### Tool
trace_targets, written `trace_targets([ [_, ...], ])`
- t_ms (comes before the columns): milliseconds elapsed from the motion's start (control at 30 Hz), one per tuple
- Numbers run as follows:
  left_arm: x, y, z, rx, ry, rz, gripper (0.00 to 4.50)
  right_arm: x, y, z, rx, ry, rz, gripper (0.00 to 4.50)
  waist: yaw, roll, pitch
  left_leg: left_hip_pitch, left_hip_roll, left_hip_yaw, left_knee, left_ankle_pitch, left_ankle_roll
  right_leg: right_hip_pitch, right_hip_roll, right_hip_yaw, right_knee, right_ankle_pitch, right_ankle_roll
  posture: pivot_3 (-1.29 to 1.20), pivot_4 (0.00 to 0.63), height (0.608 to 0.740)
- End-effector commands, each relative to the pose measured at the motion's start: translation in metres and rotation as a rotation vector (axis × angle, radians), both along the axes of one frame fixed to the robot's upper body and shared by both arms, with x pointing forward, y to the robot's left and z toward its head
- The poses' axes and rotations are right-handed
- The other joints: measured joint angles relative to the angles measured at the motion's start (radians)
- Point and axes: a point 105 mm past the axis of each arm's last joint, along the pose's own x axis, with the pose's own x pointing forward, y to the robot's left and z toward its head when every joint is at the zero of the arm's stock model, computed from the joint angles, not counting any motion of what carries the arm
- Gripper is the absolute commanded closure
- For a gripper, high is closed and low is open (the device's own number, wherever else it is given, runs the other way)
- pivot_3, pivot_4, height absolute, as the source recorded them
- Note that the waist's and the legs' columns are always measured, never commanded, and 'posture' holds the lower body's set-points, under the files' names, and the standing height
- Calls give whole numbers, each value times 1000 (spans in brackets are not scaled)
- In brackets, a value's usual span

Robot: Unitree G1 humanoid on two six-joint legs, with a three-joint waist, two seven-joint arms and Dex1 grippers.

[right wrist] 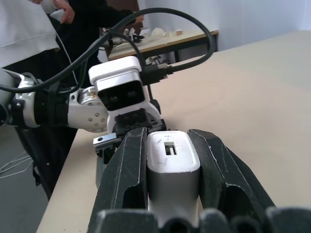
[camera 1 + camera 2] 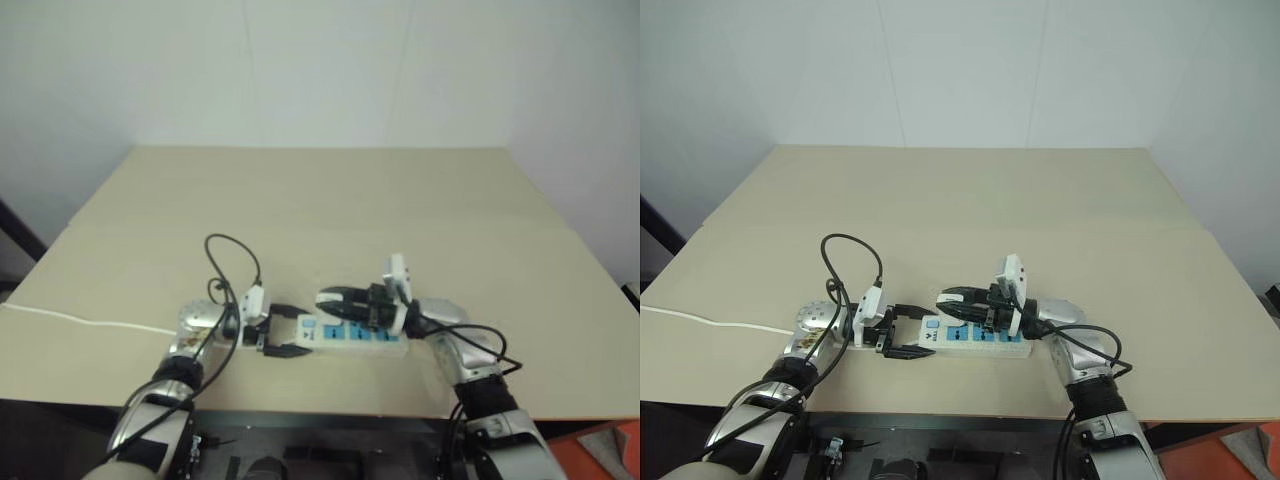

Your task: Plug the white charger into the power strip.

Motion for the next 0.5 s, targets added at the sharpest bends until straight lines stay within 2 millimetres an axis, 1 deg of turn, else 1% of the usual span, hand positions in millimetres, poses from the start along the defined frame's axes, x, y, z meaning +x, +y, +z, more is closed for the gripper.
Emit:
trace_targets([
  [33, -7, -1, -13, 45, 45, -15, 1237, 1, -6, 8, 24, -42, -16, 3388, 0, 0, 0, 0, 0, 0, 0, 0, 0, 0, 0, 0, 0, 0, 0, 0, 150, 740],
  [367, -8, -2, -14, 39, 49, -19, 1237, 0, -6, -3, 7, -32, -18, 3388, 1, 0, 0, 0, 0, 0, 0, 0, 0, 0, 0, 0, 0, 0, 0, 0, 150, 740],
  [500, -8, -1, -13, 39, 50, -14, 1237, 2, -11, -7, 7, -12, -19, 3388, 1, 0, 0, 0, 0, 0, 0, 0, 0, 0, 0, 0, 0, 0, 0, 0, 150, 740],
])
